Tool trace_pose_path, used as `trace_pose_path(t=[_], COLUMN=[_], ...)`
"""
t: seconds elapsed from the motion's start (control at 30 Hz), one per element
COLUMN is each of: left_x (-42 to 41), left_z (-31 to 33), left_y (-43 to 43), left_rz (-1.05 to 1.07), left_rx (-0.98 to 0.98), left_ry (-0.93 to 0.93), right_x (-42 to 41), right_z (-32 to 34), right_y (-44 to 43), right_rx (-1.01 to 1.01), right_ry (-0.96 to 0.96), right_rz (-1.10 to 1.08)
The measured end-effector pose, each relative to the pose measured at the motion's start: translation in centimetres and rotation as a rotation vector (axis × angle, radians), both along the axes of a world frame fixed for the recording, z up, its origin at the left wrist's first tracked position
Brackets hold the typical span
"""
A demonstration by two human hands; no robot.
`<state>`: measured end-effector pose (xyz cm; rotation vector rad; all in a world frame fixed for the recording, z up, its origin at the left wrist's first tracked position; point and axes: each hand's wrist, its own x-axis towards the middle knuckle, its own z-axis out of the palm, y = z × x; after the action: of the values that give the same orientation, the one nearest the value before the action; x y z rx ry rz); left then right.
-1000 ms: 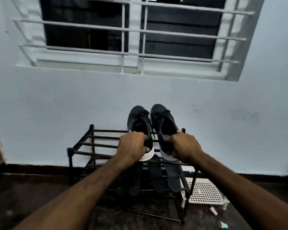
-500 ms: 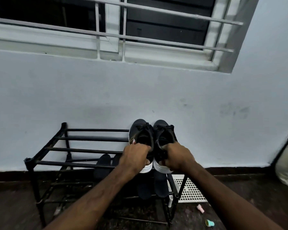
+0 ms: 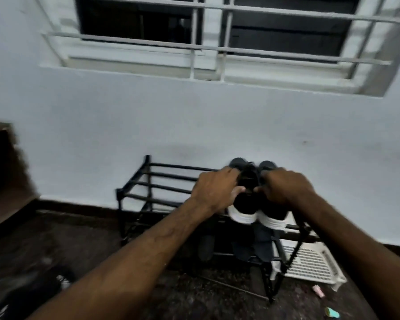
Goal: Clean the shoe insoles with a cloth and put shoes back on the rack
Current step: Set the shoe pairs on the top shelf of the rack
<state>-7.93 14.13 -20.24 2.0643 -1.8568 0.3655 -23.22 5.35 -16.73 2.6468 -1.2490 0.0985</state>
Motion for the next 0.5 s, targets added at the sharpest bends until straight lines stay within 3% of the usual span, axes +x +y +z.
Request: trace_pose_path(t=[0.23,0.4,0.5], left_x=[9.6,18.9,22.6], left_z=[0.6,-1.4,-5.1], left_y=[12.4,24.6,30.9], left_rz=[0.267,0.514,0.677], left_rx=[0.160,0.317,0.489], left_ry=[-0.209,-0.082,-0.063], right_x=[10.5,20.3,25.3], right_z=[-0.6,-2.7,-5.7], right_y=[7.4,15.7,20.8], right_rx=[0.154,0.236,0.398], right_ry=[0.053,0.067,0.050], right_rz=[0.257,0.513,0.638])
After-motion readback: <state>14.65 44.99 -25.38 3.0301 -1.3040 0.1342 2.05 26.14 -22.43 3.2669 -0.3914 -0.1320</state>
